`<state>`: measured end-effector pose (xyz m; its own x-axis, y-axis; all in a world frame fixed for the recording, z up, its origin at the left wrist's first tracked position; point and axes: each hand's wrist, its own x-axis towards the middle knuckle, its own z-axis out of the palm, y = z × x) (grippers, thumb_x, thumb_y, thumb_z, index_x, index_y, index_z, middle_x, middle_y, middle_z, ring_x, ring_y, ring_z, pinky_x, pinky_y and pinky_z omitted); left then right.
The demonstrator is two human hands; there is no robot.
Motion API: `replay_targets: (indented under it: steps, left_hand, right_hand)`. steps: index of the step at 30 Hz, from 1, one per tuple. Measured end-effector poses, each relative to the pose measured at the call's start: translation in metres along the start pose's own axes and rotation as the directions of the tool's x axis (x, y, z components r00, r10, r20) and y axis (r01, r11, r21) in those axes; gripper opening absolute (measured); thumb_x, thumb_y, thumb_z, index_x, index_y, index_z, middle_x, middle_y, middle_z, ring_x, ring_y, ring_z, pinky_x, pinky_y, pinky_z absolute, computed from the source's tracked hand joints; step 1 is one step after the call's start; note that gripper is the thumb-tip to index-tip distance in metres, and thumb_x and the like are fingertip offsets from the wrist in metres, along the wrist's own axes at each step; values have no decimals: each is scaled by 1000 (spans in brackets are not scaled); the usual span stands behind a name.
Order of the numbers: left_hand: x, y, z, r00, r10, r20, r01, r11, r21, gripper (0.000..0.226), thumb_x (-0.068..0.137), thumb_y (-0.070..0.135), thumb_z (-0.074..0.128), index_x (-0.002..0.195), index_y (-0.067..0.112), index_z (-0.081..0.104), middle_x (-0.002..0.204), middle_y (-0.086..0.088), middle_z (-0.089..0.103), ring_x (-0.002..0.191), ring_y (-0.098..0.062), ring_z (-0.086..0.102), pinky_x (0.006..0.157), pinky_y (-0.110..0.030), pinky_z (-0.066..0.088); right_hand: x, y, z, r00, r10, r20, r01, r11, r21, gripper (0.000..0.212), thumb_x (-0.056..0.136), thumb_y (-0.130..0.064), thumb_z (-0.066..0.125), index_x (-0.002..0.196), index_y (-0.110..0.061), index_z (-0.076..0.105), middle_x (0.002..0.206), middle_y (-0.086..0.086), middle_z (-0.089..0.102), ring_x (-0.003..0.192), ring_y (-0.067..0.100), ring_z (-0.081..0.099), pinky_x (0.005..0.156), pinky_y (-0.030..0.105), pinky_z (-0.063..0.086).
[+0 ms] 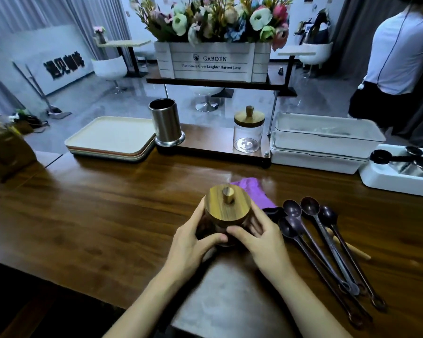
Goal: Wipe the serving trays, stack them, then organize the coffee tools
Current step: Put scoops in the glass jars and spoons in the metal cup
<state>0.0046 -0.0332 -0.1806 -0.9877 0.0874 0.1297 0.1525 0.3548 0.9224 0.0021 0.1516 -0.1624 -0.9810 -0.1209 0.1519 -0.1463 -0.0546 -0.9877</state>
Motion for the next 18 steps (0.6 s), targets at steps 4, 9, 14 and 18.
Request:
replay_targets:
  steps: [4,9,14,18]
  left_hand:
    - [71,3,-36,996,74,-51,-74,997,13,93,71,35,84,152,45,40,131,22,67,127,3,57,113,-33,44]
    - [169,-5,-70,987,138,-85,-135,990,41,82,79,32,86,141,62,41,106,34,70,106,14,62,93,-14,46]
    - [232,-18,-78,986,154,-68,-155,988,-7,78,84,23,82,138,61,41,117,25,69,110,10,62,92,-11,46]
    - [278,-38,-78,990,135,-31,-135,991,-11,84,82,35,77,152,52,34,133,21,64,125,3,58,107,-33,49]
  right_hand:
    - [67,-10,24,994,-39,-106,43,999,27,68,81,6,76,141,-13,51,126,-8,70,122,4,61,100,17,46]
    - [162,-17,54,974,-37,-225,39,999,2,43,86,-4,75,124,-19,62,112,-5,75,112,8,67,95,24,51]
    - [221,-11,68,959,-50,-279,24,995,-94,34,90,-7,72,120,-22,64,115,1,73,110,10,67,94,22,50]
    - [258,-2,73,954,-33,-299,-10,990,-141,41,91,-1,70,128,-14,58,118,1,70,105,-2,65,87,9,45]
